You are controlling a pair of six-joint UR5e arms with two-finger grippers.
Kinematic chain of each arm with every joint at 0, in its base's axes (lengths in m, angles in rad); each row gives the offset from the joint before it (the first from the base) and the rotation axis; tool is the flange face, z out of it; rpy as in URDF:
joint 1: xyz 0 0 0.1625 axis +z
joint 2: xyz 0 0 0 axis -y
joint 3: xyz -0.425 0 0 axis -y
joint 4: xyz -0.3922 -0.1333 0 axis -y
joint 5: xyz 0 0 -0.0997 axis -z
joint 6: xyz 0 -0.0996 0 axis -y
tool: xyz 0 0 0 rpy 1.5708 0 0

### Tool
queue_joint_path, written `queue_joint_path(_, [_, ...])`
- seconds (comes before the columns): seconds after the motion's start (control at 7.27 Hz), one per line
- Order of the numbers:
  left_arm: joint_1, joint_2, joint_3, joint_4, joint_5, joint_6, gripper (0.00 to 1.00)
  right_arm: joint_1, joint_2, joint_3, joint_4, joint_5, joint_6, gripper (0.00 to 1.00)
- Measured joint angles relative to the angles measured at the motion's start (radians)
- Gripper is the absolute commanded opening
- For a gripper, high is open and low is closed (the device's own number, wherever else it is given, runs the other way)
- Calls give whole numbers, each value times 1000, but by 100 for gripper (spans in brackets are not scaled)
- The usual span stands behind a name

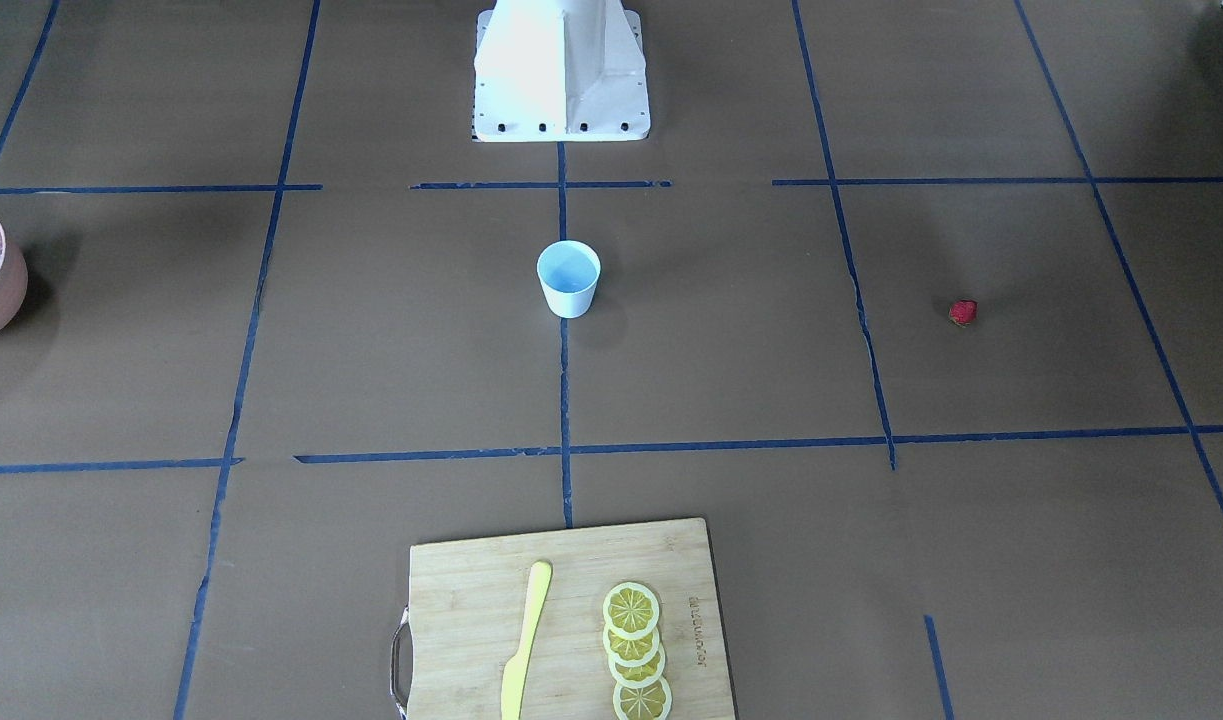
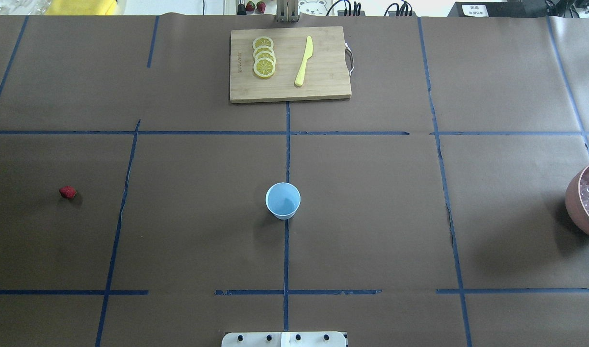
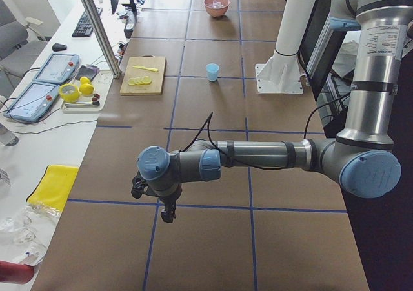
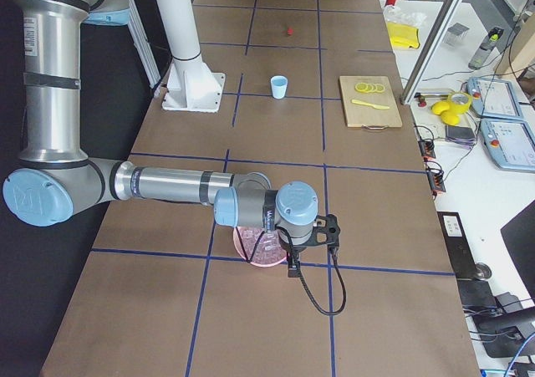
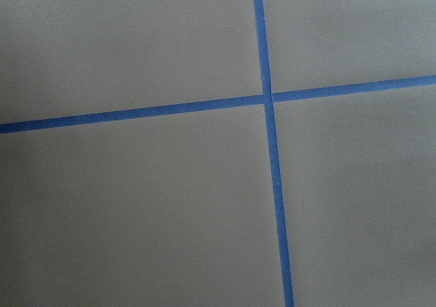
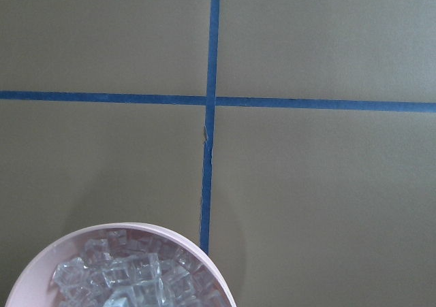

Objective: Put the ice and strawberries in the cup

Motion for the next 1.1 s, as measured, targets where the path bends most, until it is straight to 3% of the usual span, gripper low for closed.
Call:
queue_joint_path(0.69, [3, -6, 1, -2, -1, 1, 100, -1, -1, 9, 9, -17, -5, 100])
queue_joint_path(1.1, [5, -8, -7, -7, -7, 3, 100, -20, 47, 41, 25, 20, 153, 100])
